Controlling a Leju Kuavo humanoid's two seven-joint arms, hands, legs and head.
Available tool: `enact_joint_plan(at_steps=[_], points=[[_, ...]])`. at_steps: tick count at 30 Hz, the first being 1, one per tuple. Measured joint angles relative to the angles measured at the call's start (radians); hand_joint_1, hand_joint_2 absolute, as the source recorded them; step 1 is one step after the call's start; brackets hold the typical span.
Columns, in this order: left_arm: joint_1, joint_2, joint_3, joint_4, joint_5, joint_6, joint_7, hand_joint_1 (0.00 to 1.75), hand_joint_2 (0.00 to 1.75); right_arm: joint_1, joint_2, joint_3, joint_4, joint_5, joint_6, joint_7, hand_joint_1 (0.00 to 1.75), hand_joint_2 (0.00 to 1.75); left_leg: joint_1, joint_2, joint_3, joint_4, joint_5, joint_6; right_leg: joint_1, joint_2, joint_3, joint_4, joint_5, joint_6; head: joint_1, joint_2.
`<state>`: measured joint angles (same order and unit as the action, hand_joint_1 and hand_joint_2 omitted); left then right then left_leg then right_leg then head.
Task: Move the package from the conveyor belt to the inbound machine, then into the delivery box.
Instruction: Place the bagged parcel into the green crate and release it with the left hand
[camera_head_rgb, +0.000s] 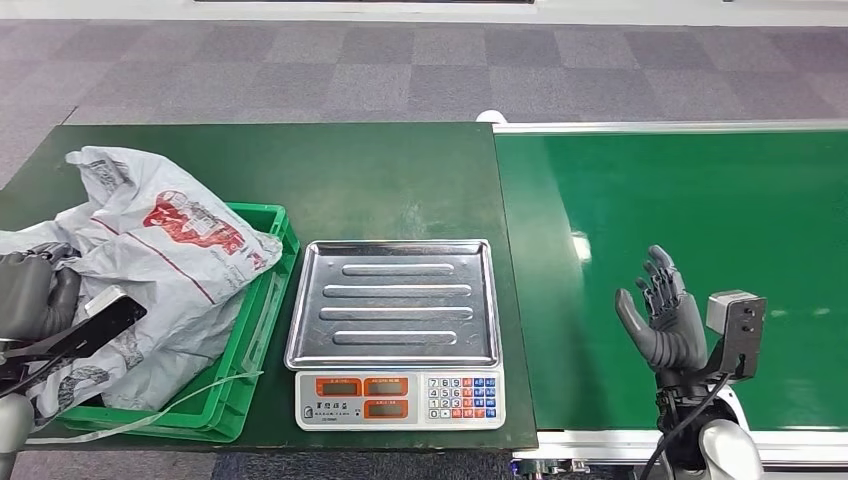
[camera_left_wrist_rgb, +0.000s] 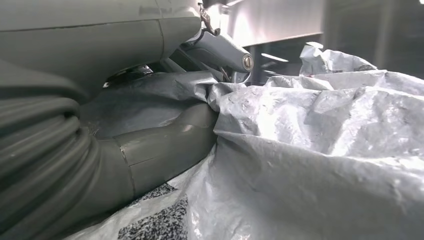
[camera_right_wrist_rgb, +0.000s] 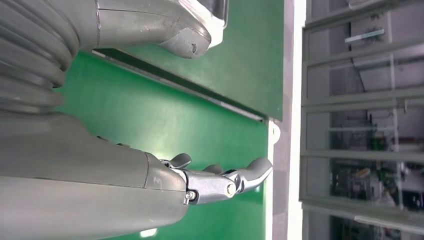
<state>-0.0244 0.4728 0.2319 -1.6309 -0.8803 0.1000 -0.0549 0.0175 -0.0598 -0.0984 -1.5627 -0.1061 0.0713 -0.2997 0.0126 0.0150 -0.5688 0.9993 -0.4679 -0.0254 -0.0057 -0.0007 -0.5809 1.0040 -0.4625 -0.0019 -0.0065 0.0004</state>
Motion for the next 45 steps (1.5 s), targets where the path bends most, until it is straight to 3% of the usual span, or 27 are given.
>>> enact_joint_plan(at_steps=[1,4,5,14,45], points=[[0.008,-0.002,0.011,-0.001,-0.005,0.006,0.004,1.59,1.75,0.001,0.003,-0.002,-0.001,0.002,0.001,0.0,0.0,1.75,0.0,0.0,0.0,0.0,0.0,0.0,0.0,0.0,0.0,0.0,0.0,0.0,0.0,0.0],[0.037,-0.015,0.036,-0.011,-0.01,0.014,0.008,0.28,1.75,-0.007,0.014,-0.003,0.0,0.011,0.003,-0.001,0.0,1.75,0.0,0.0,0.0,0.0,0.0,0.0,0.0,0.0,0.0,0.0,0.0,0.0,0.0,0.0],[0.047,-0.021,0.042,-0.016,-0.004,0.011,0.005,0.0,1.75,-0.011,0.017,-0.003,0.002,0.014,0.004,-0.001,0.0,1.75,0.0,0.0,0.0,0.0,0.0,0.0,0.0,0.0,0.0,0.0,0.0,0.0,0.0,0.0],[0.07,-0.052,0.055,-0.021,0.118,-0.062,-0.053,0.0,1.75,-0.051,0.023,-0.002,0.024,0.015,0.011,-0.001,0.0,1.75,0.0,-0.003,0.0,0.0,0.0,0.0,0.0,-0.002,0.0,0.0,0.0,0.0,0.0,0.0],[0.037,-0.055,0.054,0.028,0.147,-0.06,-0.068,0.0,1.75,-0.057,0.024,0.009,0.035,0.013,0.001,0.003,0.0,1.75,0.0,-0.002,0.0,0.0,0.0,0.0,0.0,-0.002,0.0,0.0,0.0,0.0,0.0,0.0]])
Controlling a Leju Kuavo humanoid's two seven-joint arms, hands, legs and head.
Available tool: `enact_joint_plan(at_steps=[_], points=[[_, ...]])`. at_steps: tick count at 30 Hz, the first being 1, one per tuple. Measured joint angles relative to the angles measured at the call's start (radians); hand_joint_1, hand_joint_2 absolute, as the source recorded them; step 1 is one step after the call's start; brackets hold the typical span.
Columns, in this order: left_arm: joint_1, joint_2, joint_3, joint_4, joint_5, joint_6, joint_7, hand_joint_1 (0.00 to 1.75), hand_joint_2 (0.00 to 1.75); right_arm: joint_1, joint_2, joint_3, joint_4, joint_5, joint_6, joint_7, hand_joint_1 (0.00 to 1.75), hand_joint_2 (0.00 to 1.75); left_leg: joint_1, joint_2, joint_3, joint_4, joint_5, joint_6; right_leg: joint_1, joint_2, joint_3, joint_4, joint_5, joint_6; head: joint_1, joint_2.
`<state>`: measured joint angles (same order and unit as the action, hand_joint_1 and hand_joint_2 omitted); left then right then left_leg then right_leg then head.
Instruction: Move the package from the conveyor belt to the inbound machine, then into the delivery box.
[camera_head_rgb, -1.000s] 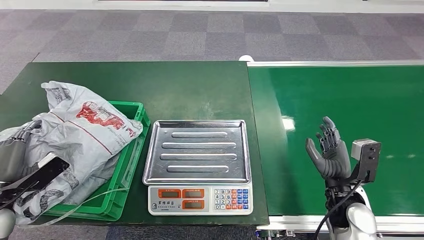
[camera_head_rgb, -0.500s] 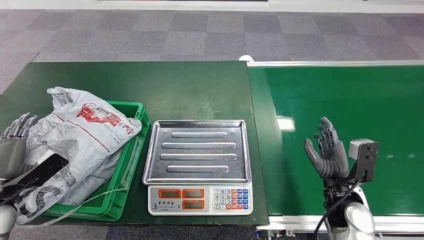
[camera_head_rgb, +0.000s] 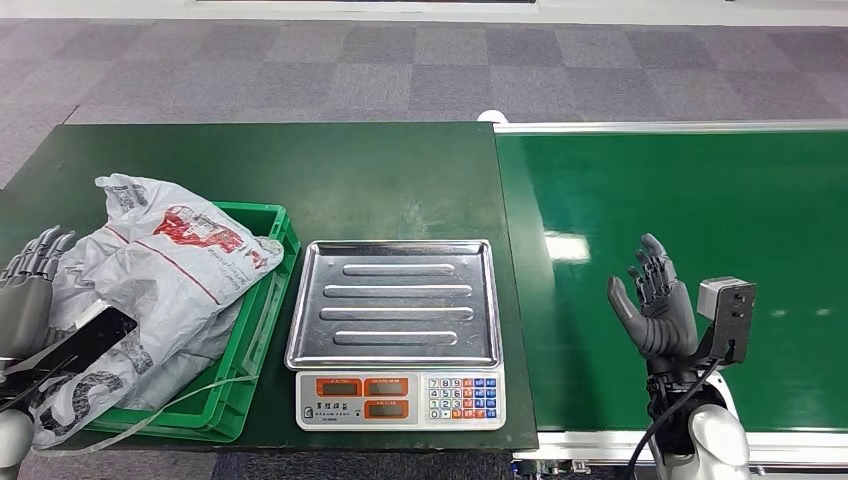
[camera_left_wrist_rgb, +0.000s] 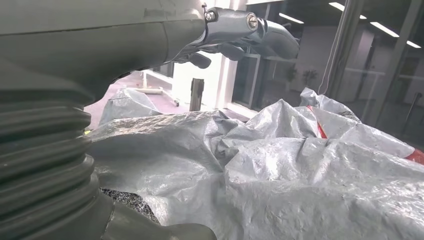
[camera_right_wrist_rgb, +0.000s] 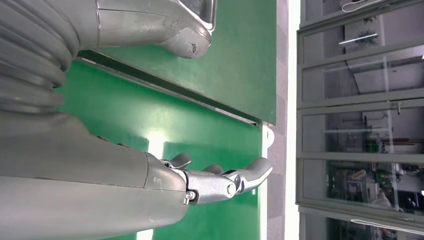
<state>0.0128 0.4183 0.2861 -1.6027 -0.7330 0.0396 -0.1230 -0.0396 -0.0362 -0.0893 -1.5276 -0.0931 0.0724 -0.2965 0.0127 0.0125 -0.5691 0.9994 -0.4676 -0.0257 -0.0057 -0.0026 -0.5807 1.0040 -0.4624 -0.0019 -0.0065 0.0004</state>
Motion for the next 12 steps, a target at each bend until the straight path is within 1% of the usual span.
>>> enact_joint_plan(at_steps=[12], points=[[-0.024,-0.001,0.0,0.018,0.011,0.018,0.023,0.0,1.75,-0.008,0.008,0.0,0.008,0.0,-0.004,0.004,0.0,1.75,0.0,0.0,0.0,0.0,0.0,0.0,0.0,0.0,0.0,0.0,0.0,0.0,0.0,0.0]])
